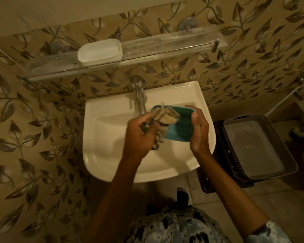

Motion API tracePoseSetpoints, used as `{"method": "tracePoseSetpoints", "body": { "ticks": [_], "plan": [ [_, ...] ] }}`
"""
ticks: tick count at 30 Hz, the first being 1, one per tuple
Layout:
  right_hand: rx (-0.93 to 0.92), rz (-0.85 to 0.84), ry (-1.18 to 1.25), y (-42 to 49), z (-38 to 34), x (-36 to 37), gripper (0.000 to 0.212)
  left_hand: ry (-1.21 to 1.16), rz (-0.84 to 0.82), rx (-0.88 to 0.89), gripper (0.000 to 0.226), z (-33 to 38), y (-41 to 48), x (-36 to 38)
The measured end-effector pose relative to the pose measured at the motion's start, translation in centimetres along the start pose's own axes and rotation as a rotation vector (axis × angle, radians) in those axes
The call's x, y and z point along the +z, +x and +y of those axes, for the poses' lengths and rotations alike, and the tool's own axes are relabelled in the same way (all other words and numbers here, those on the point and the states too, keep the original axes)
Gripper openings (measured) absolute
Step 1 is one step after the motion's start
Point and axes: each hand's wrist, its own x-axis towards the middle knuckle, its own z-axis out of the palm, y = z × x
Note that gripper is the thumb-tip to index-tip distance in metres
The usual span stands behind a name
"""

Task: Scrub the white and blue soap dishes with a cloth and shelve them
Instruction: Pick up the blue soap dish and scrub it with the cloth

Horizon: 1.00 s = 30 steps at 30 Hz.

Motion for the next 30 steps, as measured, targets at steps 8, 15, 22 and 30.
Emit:
{"method": "tracePoseSetpoints", "body": {
  "ticks": [8,15,22,30],
  "plan": [
    [-0.166,-0.125,-0.018,0.1,-1.3,1.0,0.044,0.645,0.119,0.509,0.034,-2.8,-1.3,-0.2],
    [-0.263,-0.153,-0.086,0.5,-1.5,2.5,0.046,0.689,-0.101,0.069,0.035,-2.8,-1.3,2.8],
    [-0.244,-0.168,-0.052,1.4,-0.8,3.6,0.043,0.369,-0.191,0.189,0.027,-1.1,-1.6,3.0],
    [-0.260,-0.240,-0.037,1.2,-0.8,3.2,0.042,0.989,-0.166,0.166,0.048,-3.6,-0.5,0.0]
  ]
}}
